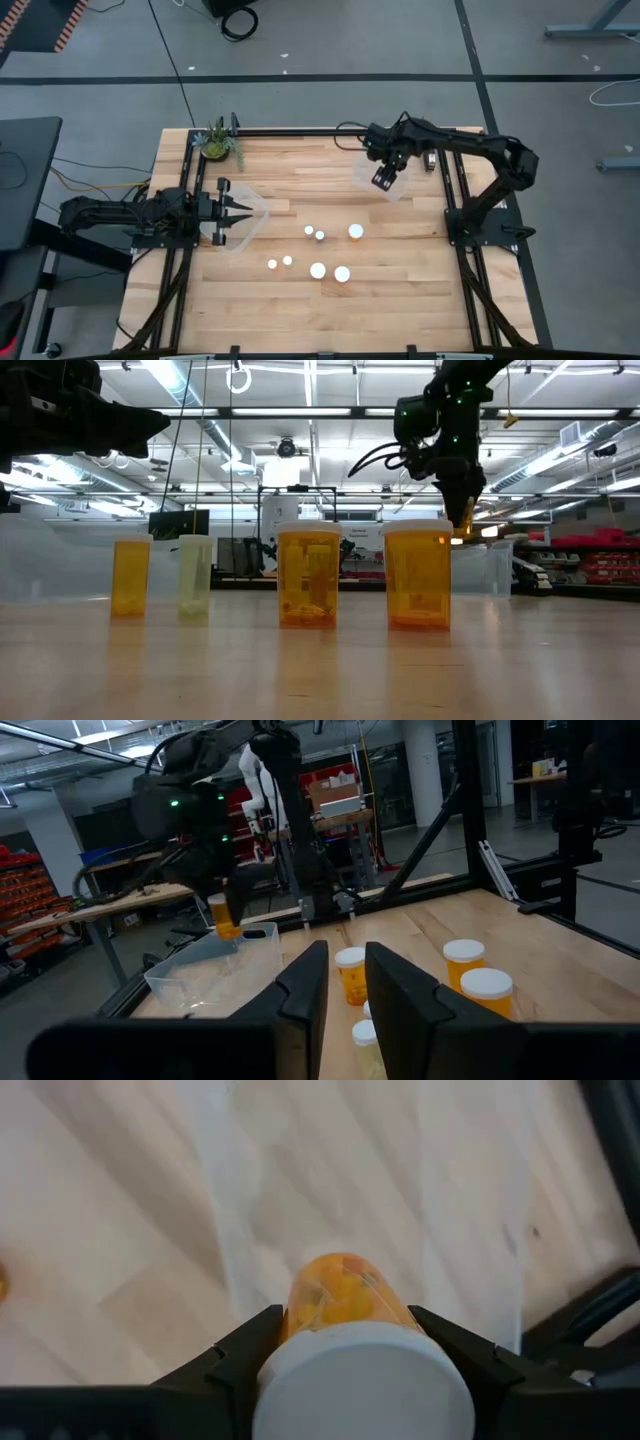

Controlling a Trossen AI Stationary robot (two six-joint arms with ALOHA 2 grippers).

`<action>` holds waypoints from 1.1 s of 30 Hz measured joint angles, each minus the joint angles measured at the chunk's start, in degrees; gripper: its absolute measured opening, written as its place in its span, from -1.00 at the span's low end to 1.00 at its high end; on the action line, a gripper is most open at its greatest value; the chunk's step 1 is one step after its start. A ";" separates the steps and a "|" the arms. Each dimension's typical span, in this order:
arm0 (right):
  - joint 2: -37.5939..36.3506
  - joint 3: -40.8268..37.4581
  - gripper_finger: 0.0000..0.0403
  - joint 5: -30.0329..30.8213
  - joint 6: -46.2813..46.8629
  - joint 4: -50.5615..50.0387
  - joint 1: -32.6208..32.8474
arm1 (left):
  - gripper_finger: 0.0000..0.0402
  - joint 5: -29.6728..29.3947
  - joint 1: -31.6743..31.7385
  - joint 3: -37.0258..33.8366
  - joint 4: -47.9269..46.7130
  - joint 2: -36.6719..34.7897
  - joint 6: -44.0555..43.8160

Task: Pick and place medicine bottles into bin by pill shape (circle, oval)
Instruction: Put the large orange pill bottle into the right transparent bin

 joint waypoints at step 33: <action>0.00 -17.58 0.14 -2.01 -5.80 16.70 -11.83 | -0.61 0.02 0.02 0.00 0.02 0.01 0.00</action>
